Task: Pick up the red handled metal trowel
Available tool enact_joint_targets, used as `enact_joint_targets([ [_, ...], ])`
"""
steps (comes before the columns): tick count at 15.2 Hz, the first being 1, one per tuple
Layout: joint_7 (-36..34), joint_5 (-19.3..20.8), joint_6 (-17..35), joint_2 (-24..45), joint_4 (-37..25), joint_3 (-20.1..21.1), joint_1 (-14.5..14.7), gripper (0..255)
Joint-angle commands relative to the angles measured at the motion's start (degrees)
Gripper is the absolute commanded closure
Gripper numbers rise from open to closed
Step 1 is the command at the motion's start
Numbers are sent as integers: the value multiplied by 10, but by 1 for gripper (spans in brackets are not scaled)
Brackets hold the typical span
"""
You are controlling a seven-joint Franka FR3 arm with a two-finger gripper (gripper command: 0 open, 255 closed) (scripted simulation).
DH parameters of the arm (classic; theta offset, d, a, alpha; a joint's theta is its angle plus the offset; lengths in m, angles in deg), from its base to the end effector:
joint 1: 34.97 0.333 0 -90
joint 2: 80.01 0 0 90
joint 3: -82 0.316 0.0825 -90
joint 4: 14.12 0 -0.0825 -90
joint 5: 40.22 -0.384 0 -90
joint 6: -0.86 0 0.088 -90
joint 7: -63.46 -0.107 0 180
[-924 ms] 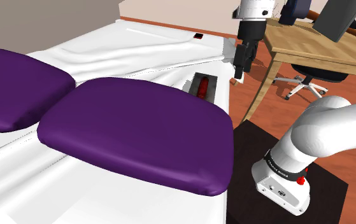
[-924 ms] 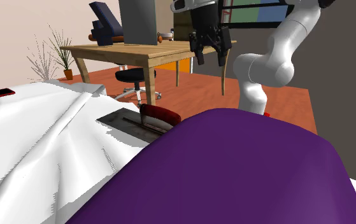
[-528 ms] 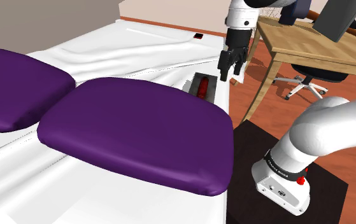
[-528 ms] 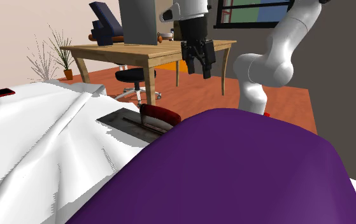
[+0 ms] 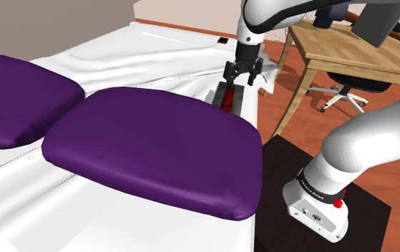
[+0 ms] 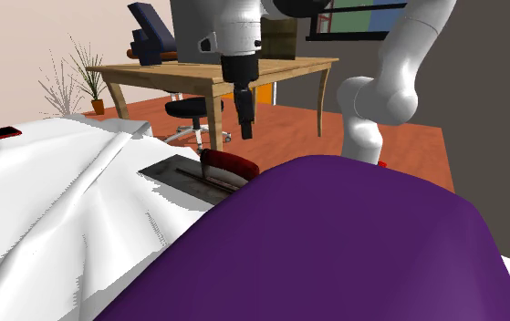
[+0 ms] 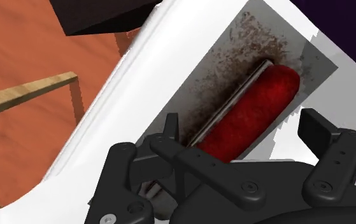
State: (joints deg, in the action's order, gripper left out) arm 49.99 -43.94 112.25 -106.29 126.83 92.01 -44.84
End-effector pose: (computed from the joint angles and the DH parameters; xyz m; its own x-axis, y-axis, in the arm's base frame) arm 0.4001 0.0075 0.4527 0.9597 -0.2753 -0.0560 -0.2738 -0.9612 0.0321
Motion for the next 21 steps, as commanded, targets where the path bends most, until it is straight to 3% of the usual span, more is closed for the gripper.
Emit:
enact_joint_targets([
  [1, -48, 13, 45, 38, -8, 12, -17, 0],
  [8, -204, 87, 148, 150, -53, 29, -75, 0],
  [17, -219, 101, 209, 184, -24, 32, -77, 0],
  [18, -219, 101, 209, 183, -23, 32, -77, 255],
  [21, -220, 101, 208, 182, -23, 32, -77, 255],
])
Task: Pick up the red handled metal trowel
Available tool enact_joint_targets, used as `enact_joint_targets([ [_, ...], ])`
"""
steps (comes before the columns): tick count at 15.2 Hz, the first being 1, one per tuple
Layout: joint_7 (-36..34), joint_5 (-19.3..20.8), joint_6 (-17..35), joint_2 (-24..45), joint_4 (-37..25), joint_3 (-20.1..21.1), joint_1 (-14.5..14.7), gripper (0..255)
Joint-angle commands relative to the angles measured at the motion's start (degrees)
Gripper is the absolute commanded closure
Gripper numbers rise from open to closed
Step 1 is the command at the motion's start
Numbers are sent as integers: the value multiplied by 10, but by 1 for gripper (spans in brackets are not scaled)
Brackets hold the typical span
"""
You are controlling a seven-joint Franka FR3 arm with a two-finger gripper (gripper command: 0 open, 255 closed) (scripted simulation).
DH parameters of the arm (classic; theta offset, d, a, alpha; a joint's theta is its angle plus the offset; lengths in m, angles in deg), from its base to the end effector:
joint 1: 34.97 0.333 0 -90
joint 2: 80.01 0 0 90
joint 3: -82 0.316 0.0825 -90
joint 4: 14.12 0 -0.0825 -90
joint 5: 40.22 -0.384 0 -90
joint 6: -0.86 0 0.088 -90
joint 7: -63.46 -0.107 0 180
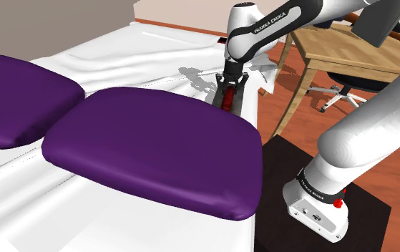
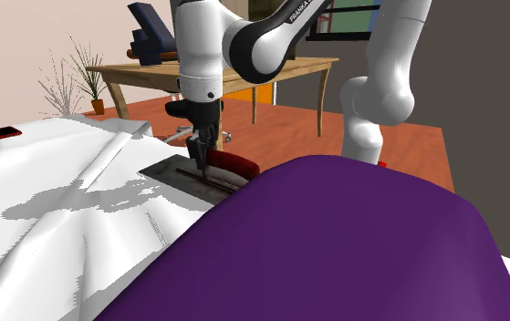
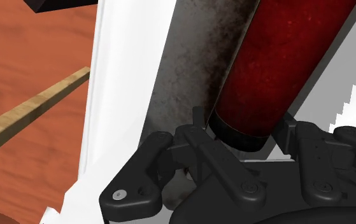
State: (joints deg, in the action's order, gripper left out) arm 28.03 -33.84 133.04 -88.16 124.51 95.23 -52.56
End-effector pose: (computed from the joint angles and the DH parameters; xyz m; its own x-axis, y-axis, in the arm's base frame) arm 0.4723 -0.0383 0.3650 0.8116 -0.5782 0.0841 -0.5839 -0.8076 0.0831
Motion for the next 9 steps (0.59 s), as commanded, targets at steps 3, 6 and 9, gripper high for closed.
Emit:
enact_joint_targets([
  [3, 0, 0, 0, 0, 1, 0, 0, 255],
  [6, 0, 1, 1, 2, -1, 0, 0, 255],
  [9, 7, -6, -23, -12, -11, -1, 1, 255],
])
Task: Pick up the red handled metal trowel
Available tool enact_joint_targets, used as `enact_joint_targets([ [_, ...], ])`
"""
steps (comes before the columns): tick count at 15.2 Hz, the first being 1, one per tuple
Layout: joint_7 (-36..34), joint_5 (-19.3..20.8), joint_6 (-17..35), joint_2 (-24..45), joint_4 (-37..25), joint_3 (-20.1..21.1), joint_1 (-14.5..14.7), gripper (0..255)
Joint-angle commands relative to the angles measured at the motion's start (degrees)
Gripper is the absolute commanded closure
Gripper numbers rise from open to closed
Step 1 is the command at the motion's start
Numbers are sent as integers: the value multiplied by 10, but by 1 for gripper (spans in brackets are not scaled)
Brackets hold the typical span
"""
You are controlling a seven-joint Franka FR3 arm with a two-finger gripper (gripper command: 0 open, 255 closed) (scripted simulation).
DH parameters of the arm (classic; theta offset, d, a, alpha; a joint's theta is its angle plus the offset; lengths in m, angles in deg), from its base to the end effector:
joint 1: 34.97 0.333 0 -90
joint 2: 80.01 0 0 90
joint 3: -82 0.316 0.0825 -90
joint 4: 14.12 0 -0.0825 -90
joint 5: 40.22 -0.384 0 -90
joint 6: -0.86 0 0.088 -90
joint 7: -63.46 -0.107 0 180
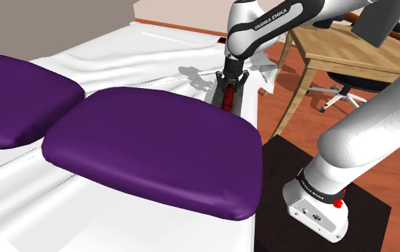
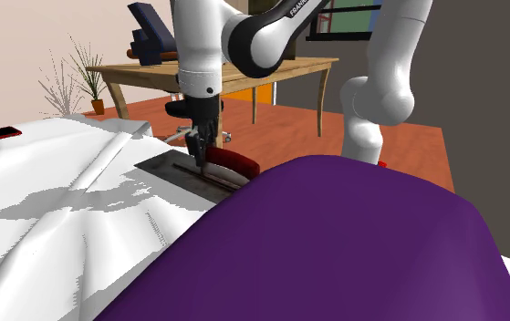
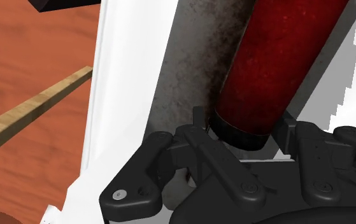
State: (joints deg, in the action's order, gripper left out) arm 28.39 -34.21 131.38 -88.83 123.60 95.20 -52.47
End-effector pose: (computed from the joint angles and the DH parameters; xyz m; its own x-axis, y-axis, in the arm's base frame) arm 0.4735 -0.0379 0.3748 0.8119 -0.5779 0.0823 -0.5835 -0.8078 0.0840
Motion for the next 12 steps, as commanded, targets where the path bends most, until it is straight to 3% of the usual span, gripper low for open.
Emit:
enact_joint_targets([
  [1, 5, -4, -15, -10, -6, -1, 0, 255],
  [12, 23, -19, -103, -49, -56, -6, 3, 255],
])
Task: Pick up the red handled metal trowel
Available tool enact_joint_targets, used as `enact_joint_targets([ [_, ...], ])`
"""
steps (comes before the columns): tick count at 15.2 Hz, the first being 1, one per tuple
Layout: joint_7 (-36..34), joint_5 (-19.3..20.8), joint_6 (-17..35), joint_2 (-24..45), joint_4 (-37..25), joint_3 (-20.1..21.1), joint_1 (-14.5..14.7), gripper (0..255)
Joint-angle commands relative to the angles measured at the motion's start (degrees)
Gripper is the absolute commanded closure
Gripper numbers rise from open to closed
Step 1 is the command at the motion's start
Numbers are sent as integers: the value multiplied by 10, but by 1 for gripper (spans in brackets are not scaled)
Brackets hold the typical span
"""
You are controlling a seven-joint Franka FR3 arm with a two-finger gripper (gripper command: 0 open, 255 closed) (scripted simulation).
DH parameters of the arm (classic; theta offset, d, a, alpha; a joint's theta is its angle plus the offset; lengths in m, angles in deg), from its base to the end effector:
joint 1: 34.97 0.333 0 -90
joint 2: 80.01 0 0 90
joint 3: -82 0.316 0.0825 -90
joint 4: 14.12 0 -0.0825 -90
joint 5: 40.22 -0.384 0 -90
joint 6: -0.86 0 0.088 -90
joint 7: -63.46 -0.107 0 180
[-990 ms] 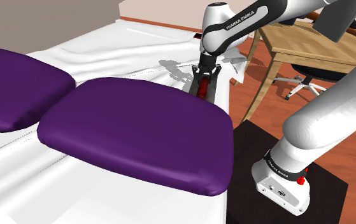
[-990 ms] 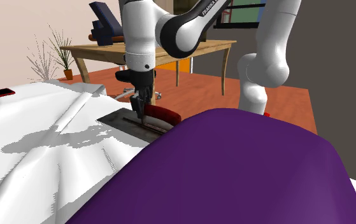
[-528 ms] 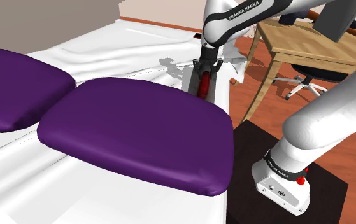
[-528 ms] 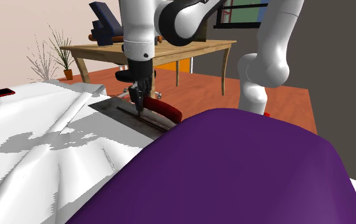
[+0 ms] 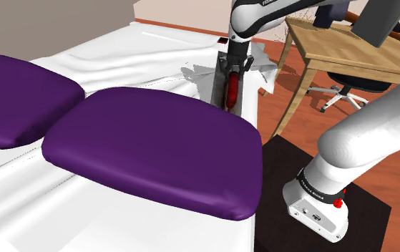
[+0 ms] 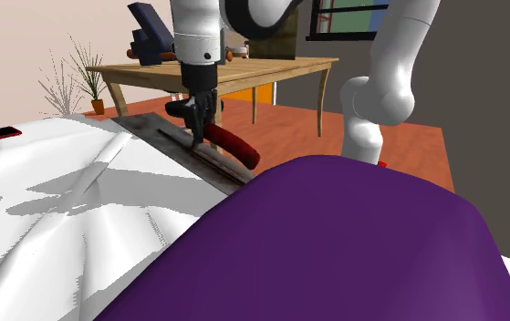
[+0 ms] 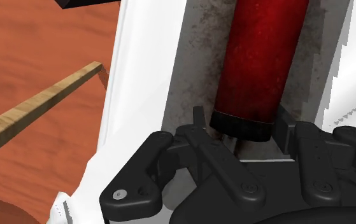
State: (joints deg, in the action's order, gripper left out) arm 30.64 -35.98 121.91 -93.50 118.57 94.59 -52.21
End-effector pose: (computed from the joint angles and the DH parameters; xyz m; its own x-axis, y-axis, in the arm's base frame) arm 0.4724 -0.0393 0.4377 0.8121 -0.5777 0.0822 -0.5833 -0.8079 0.0838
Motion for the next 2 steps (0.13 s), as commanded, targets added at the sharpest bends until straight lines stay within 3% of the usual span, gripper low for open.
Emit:
enact_joint_targets([
  [1, 1, -1, -9, -3, -7, 0, 1, 255],
  [2, 1, -1, -9, -3, -7, 0, 1, 255],
])
